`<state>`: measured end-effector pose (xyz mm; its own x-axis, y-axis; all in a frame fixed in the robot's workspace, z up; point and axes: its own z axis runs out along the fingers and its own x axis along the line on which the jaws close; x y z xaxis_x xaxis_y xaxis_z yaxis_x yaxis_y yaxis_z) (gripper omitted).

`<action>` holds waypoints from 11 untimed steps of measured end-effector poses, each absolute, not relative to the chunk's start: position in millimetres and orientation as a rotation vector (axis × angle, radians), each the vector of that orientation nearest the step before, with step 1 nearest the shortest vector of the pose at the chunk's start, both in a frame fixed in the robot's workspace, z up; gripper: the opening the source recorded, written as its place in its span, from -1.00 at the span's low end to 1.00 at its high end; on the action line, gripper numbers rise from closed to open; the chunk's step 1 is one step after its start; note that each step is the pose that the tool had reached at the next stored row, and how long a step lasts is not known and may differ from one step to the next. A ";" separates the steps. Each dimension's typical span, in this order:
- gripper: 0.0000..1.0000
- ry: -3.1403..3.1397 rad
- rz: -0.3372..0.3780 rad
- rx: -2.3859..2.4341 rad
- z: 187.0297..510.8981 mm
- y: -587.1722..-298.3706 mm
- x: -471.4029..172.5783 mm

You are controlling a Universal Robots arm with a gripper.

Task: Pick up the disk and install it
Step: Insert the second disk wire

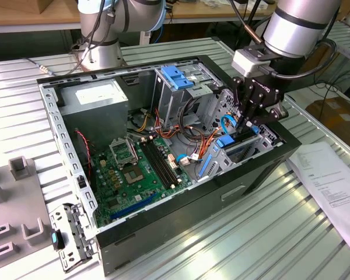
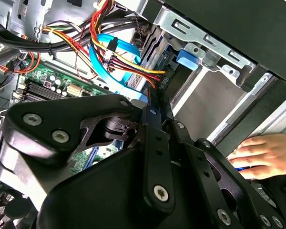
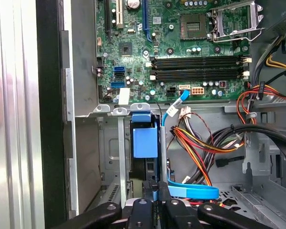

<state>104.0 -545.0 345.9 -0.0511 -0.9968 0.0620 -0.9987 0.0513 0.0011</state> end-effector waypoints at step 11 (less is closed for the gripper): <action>-0.67 -2.265 0.019 2.152 350.4 -552.4 104.0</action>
<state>104.0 -552.4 350.4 -0.0513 -0.9985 0.0206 -0.9987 0.0514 0.0032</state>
